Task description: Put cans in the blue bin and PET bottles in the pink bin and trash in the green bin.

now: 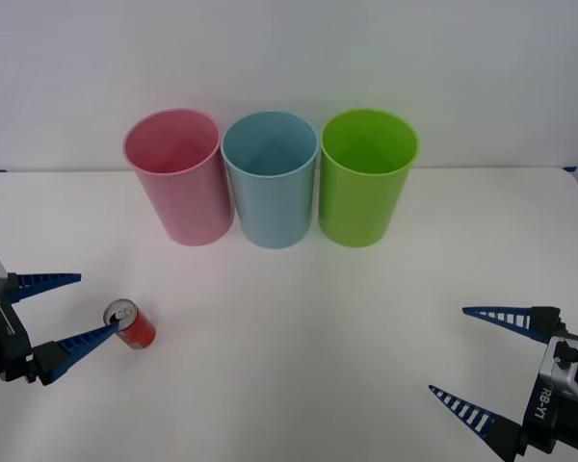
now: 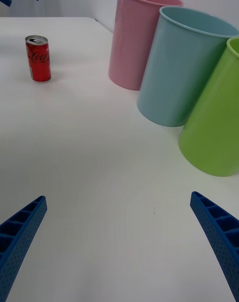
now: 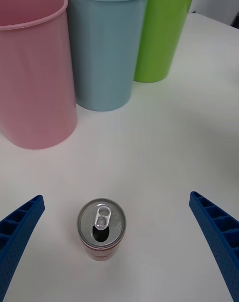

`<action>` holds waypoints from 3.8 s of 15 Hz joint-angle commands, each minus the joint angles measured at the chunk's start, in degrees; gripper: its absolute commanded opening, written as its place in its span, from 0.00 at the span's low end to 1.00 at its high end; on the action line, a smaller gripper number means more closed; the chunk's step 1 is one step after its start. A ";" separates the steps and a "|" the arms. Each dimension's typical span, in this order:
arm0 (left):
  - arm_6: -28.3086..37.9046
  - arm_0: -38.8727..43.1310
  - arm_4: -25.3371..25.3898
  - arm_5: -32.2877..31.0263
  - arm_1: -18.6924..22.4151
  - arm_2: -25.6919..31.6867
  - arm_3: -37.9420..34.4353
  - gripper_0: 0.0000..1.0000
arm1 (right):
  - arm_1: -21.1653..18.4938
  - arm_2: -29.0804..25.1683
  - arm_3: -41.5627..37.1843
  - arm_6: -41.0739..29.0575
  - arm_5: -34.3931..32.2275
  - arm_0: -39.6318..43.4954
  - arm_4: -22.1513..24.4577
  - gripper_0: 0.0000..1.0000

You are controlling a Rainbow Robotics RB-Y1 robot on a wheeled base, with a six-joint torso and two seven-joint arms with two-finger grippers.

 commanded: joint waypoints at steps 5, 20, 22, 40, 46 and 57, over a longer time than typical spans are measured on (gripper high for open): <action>-0.18 0.53 0.09 0.00 -1.05 -0.44 -0.18 1.00 | 0.00 0.00 0.00 0.00 0.00 0.00 0.00 1.00; -22.24 2.90 25.22 -2.72 1.85 2.90 11.60 1.00 | 0.00 0.00 0.00 0.00 0.00 0.00 0.00 1.00; -27.42 2.90 29.62 -3.34 4.39 2.46 16.35 1.00 | 0.00 0.00 0.00 0.00 0.00 0.00 0.00 1.00; -56.51 -4.13 40.43 -4.75 6.33 -8.26 52.47 1.00 | 0.00 0.00 0.00 0.00 0.00 0.00 0.00 1.00; -57.48 -9.14 39.37 -3.25 6.42 -13.36 57.13 1.00 | 0.00 0.00 0.00 0.00 0.00 0.00 0.00 1.00; -57.39 -18.63 43.42 10.55 6.15 -30.76 57.13 1.00 | 0.00 0.00 0.00 0.00 0.00 0.00 0.00 1.00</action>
